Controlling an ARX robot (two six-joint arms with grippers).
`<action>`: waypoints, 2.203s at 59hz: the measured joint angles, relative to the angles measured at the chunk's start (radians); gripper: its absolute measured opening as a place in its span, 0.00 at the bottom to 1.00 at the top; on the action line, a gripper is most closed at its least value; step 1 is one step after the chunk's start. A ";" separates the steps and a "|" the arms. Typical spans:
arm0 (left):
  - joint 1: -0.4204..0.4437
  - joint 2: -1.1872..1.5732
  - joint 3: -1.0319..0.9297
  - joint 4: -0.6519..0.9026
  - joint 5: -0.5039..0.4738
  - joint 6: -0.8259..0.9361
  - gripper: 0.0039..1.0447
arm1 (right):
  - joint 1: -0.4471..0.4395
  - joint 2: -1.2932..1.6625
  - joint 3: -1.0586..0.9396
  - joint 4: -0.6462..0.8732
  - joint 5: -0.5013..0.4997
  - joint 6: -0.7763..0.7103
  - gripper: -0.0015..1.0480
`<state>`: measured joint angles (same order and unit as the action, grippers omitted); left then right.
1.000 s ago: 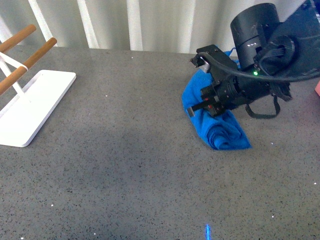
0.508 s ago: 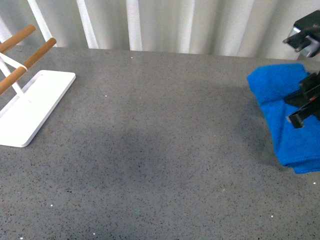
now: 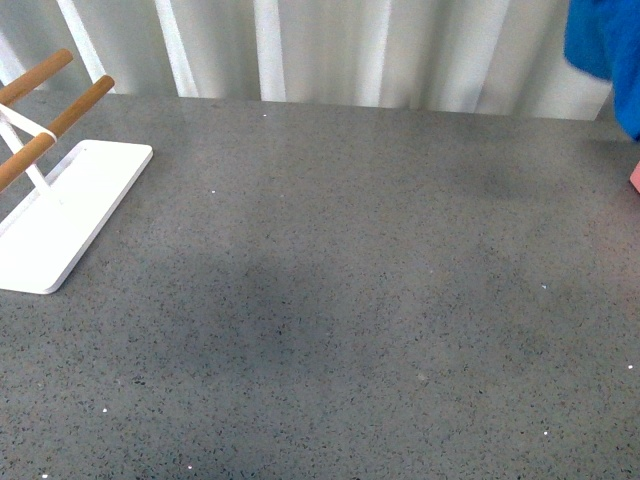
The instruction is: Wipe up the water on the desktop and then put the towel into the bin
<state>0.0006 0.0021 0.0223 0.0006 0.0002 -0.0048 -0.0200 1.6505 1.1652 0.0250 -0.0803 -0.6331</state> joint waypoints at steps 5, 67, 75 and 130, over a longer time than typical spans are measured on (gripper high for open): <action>0.000 0.000 0.000 0.000 0.000 0.000 0.94 | -0.052 0.013 0.081 -0.021 0.023 0.027 0.05; 0.000 0.000 0.000 0.000 0.000 0.000 0.94 | -0.486 0.324 0.226 -0.278 -0.105 0.718 0.05; 0.000 0.000 0.000 0.000 0.000 0.000 0.94 | -0.509 0.379 0.226 -0.322 -0.046 0.705 0.08; 0.000 0.000 0.000 0.000 0.000 0.000 0.94 | -0.506 0.344 0.273 -0.361 -0.069 0.658 0.93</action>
<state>0.0006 0.0021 0.0223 0.0006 0.0002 -0.0048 -0.5262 1.9949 1.4380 -0.3359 -0.1497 0.0246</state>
